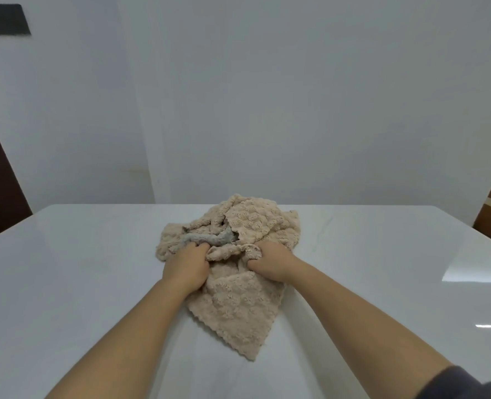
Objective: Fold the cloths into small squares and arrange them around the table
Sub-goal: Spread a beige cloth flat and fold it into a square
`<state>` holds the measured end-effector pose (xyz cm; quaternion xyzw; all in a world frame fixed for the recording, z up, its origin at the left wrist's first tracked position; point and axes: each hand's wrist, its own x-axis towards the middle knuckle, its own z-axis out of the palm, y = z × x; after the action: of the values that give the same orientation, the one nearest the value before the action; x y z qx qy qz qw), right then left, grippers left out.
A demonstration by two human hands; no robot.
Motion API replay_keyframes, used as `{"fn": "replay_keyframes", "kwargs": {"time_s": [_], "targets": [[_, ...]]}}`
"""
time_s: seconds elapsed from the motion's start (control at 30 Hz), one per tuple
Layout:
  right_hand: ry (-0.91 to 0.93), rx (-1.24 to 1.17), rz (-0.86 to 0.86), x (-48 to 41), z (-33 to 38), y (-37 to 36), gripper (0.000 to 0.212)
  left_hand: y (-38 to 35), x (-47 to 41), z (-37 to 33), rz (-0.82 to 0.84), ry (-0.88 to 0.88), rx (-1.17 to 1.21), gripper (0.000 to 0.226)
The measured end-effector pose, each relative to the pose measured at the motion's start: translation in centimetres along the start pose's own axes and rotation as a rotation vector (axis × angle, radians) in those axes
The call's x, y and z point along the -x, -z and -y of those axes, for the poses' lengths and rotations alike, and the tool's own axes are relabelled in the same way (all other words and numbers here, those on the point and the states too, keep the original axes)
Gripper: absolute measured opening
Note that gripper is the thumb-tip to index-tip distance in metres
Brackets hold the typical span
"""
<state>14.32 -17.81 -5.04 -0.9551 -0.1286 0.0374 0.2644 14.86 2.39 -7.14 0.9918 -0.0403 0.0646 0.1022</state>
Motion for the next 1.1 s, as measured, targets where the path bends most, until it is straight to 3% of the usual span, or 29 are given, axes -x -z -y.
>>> {"fn": "replay_keyframes", "kwargs": {"time_s": [0.07,0.17,0.23,0.27,0.37,0.4,0.47,0.57,0.83,1.0,1.1], "targets": [[0.012,-0.080,0.039,0.1,0.0,0.8,0.042,0.7,0.0,0.0,-0.099,-0.011,0.077,0.027],[-0.010,-0.139,0.150,1.3,0.0,2.5,0.085,2.3,0.9,-0.2,-0.198,-0.066,0.064,0.021],[-0.035,-0.132,0.157,2.1,0.1,3.4,0.092,3.8,1.8,-0.3,-0.216,-0.086,0.049,0.023],[-0.036,-0.086,0.127,2.6,0.3,3.9,0.085,4.6,2.3,-0.3,-0.206,-0.098,0.061,0.022],[0.000,-0.003,-0.044,4.0,0.8,5.3,0.024,7.4,4.3,-0.6,-0.165,-0.170,0.172,0.014],[0.001,-0.032,-0.096,4.8,1.1,5.9,0.021,8.3,5.1,-0.8,-0.157,-0.187,0.233,0.013],[-0.009,-0.061,-0.154,6.3,1.5,7.1,0.020,10.0,6.7,-1.1,-0.166,-0.166,0.373,0.009],[-0.002,0.005,-0.215,8.8,1.7,9.0,0.019,12.0,8.8,-1.2,-0.185,-0.087,0.517,0.021],[0.018,-0.887,-0.089,15.9,0.8,12.0,0.018,15.3,14.6,-0.5,-0.073,0.056,1.199,0.017],[-0.017,-1.050,0.011,18.5,0.9,13.9,0.024,17.9,17.1,-1.3,-0.037,0.085,1.369,0.022],[-0.072,-1.053,0.059,19.1,1.2,15.4,0.032,19.1,17.6,-2.0,-0.021,0.151,1.344,0.016]]}}
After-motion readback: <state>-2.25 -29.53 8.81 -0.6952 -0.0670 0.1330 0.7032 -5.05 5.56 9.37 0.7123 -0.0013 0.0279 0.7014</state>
